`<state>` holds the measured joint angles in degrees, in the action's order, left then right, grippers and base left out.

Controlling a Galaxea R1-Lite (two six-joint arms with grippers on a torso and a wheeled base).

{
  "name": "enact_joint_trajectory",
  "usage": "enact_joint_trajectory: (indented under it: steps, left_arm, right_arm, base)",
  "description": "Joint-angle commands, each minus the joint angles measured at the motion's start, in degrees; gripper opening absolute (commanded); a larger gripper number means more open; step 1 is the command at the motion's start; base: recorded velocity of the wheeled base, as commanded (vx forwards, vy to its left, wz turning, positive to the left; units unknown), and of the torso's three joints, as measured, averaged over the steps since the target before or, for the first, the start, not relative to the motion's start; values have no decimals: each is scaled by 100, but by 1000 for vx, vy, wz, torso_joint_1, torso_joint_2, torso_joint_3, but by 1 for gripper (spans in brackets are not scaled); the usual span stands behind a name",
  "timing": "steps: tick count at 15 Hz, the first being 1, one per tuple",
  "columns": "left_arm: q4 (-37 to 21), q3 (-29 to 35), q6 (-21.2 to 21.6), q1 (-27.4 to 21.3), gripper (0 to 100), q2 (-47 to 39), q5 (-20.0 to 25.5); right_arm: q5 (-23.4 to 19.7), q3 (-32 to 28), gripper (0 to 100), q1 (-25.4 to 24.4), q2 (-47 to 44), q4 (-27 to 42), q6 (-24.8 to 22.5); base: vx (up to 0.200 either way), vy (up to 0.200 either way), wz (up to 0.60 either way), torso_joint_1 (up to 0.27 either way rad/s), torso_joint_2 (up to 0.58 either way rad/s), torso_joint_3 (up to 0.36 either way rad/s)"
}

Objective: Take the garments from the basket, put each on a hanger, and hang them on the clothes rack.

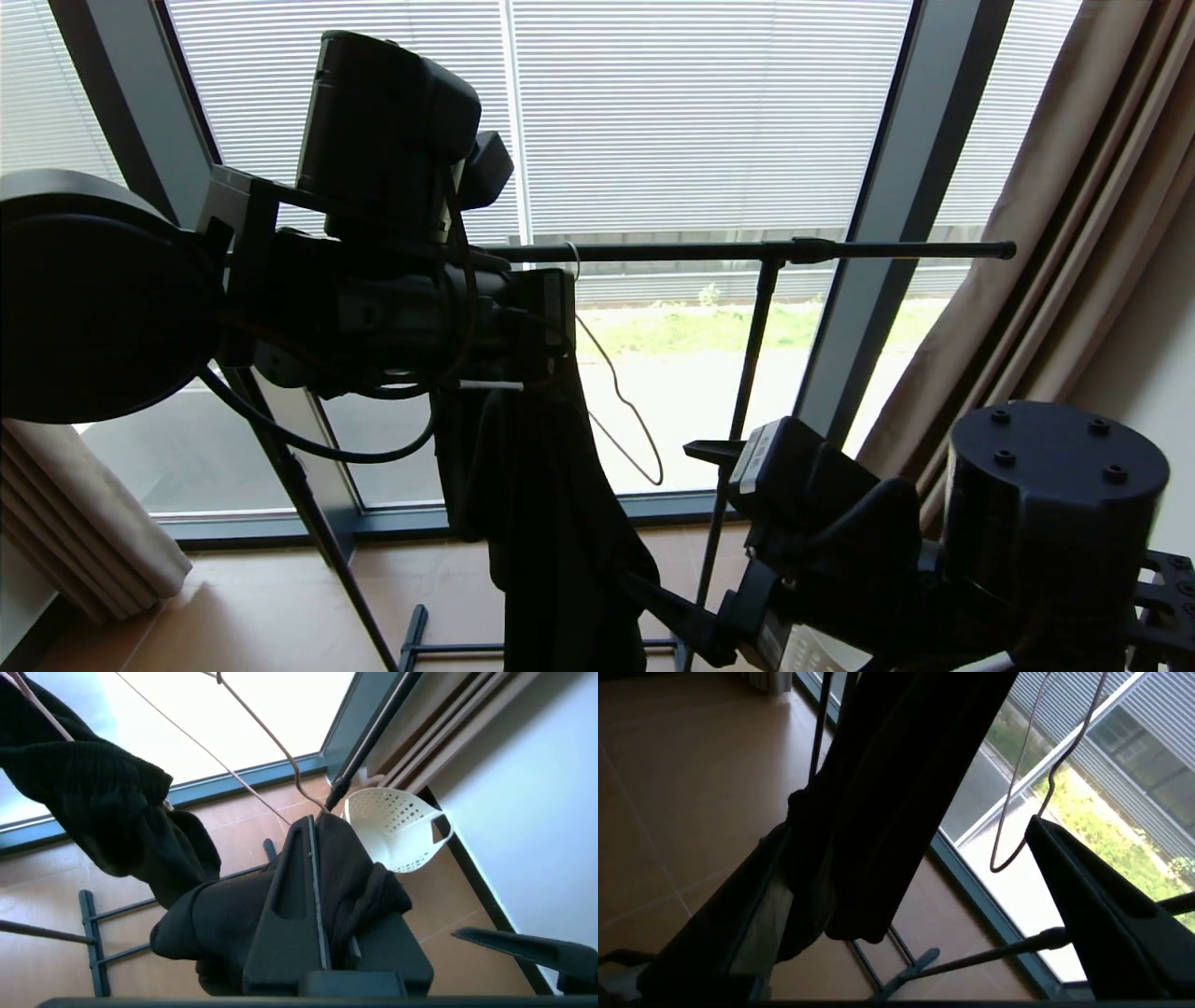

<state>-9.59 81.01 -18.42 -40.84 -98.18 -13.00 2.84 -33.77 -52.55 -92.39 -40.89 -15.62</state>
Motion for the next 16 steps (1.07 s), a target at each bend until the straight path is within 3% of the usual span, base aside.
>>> enact_joint_trajectory:
  steps: [1, 6, 7, 9, 11, 14, 16]
  left_arm:
    - [1, -23, 5, -38, 0, 10, -19]
    - [1, -59, 5, -91, 0, -8, -212]
    - [28, -23, -12, -91, 0, -25, -247]
    - [45, 64, -12, -56, 0, -25, -353]
    - [45, 64, -4, -29, 0, -34, -370]
    - [45, 56, -4, -3, 0, -43, -432]
    - [72, 64, 14, -3, 0, -52, -450]
  right_arm:
    - [-47, 116, 100, 26, 37, -218, 24]
    - [-47, 107, 100, 52, 46, -666, 278]
    - [-196, 274, 100, 246, 72, -789, 252]
    - [-302, 283, 100, 861, 46, -789, -284]
    - [-838, 274, 100, 1142, 213, -798, -337]
    - [-1137, 318, 100, 1371, 485, -745, -337]
    - [-1655, 406, 100, 1538, 626, -745, -337]
  base:
    - [0, 0, 0, 0, 0, 0]
    - [0, 0, 0, 0, 0, 0]
    - [0, 0, 0, 0, 0, 0]
    - [0, 0, 0, 0, 0, 0]
    - [0, 0, 0, 0, 0, 0]
    - [0, 0, 0, 0, 0, 0]
    - [0, 0, 0, 0, 0, 0]
